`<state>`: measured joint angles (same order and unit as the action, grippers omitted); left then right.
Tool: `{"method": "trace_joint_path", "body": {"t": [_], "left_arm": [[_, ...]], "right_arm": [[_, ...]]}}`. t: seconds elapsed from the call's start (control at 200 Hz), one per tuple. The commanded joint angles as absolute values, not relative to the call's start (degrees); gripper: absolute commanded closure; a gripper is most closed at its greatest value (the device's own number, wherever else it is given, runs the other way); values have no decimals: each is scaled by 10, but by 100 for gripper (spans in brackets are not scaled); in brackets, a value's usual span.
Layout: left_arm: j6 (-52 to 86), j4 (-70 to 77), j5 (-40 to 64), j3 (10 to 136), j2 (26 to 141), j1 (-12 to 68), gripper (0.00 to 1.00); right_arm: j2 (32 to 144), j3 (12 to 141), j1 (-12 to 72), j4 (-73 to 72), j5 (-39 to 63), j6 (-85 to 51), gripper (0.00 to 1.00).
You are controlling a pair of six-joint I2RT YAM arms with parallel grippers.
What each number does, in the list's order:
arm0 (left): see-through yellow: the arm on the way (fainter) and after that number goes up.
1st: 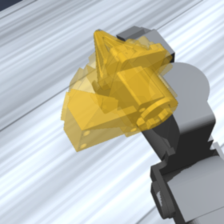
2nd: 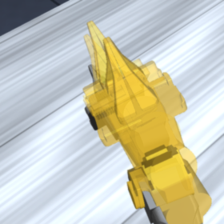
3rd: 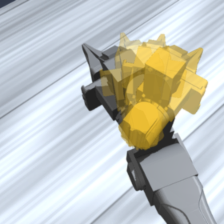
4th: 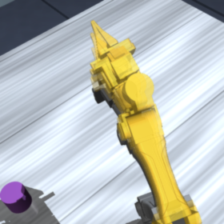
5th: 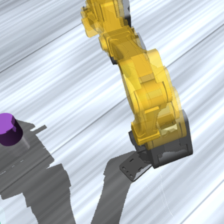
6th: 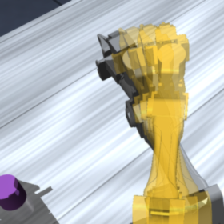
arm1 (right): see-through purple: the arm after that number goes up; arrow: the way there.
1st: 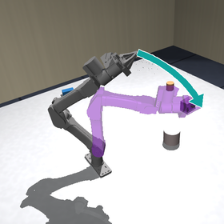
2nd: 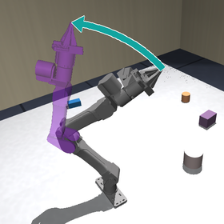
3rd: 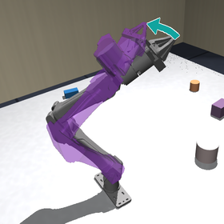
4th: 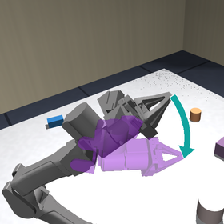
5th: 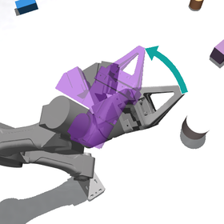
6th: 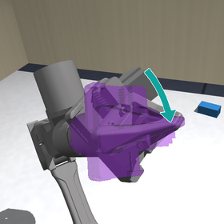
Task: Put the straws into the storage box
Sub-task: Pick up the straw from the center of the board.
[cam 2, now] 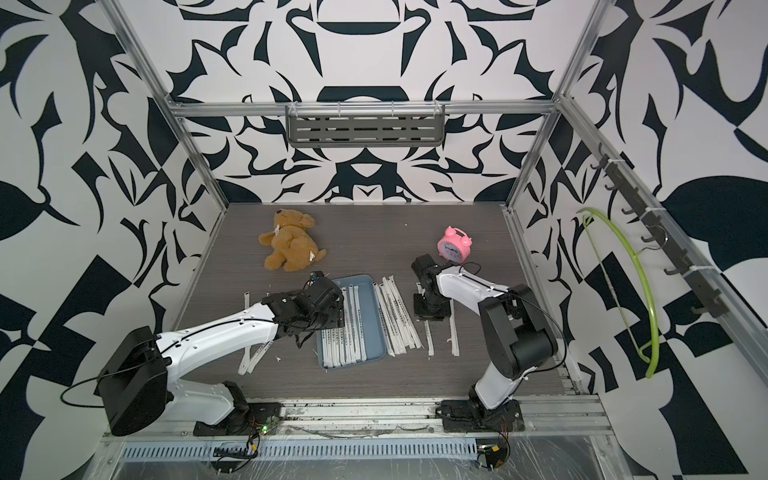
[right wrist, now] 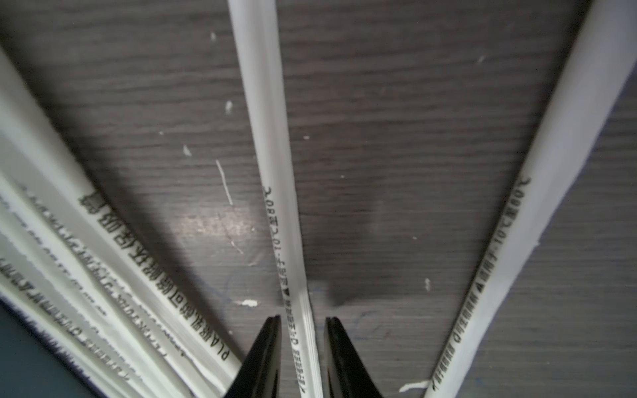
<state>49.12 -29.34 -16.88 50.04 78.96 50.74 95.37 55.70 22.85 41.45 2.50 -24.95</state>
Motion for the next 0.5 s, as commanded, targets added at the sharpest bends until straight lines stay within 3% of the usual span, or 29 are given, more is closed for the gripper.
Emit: {"method": "trace_joint_path", "body": {"t": [0.0,0.175,0.495], "left_arm": [[492,-290,-175,504,783,508,20],[489,-297,-181,500,783,508,20],[501,-332,-213,464,708,464,19]], "right_arm": [[963,553,229,402,16,-243,77],[960,565,240,418,-21,-235,93],[902,731,368,546,-53,-269,94]]}}
